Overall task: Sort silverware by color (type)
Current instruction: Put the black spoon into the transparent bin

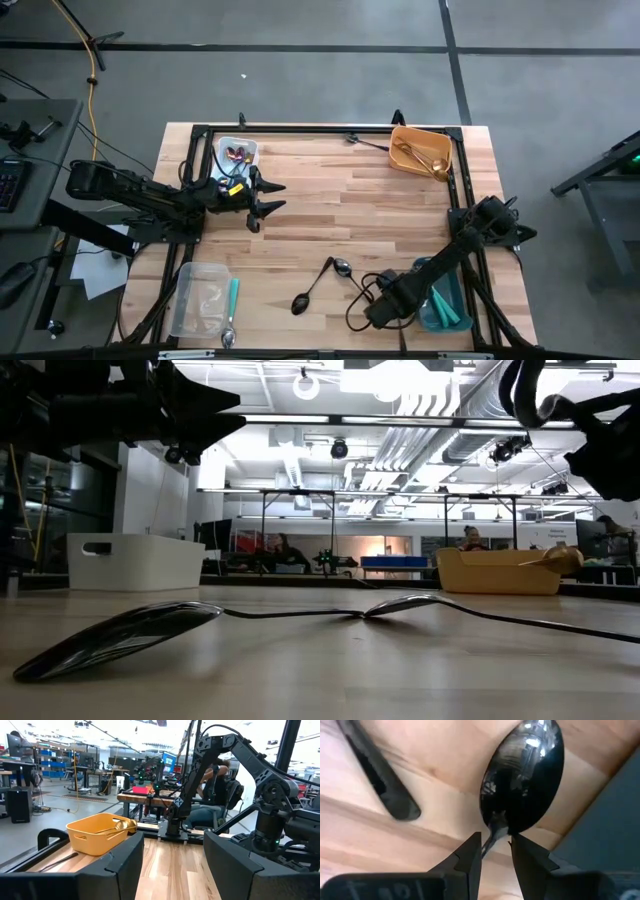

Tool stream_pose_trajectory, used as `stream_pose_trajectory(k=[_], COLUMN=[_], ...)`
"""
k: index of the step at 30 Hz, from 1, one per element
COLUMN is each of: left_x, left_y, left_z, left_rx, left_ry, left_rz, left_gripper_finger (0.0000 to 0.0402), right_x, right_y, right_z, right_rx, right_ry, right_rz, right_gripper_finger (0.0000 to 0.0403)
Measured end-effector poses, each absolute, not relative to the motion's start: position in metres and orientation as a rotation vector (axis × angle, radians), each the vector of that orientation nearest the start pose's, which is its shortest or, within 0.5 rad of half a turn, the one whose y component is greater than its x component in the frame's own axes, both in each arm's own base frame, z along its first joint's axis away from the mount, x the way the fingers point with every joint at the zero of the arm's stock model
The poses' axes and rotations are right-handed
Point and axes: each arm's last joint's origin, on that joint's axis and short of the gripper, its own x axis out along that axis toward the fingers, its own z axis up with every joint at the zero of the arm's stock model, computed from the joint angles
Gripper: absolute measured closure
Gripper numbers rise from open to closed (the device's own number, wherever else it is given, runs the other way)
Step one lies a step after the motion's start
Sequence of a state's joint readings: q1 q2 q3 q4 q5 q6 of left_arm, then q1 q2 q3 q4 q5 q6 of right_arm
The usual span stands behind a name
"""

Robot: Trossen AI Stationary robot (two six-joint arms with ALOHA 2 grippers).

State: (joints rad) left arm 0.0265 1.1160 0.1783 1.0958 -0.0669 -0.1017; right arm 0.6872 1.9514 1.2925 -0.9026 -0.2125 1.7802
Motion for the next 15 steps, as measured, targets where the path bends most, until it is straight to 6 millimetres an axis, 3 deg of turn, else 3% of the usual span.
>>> stream_pose_trajectory(k=[15], left_x=[0.1927], left_y=[0.0071], left_z=[0.1937], left_rx=[-0.104], left_ry=[-0.161], left_rz=[0.085], left_gripper_finger=[0.0202], right_x=[0.2756], right_y=[0.2232], right_z=[0.1429], right_rx=[0.881], right_ry=[1.513], right_rz=[-0.739], right_gripper_finger=[0.0302])
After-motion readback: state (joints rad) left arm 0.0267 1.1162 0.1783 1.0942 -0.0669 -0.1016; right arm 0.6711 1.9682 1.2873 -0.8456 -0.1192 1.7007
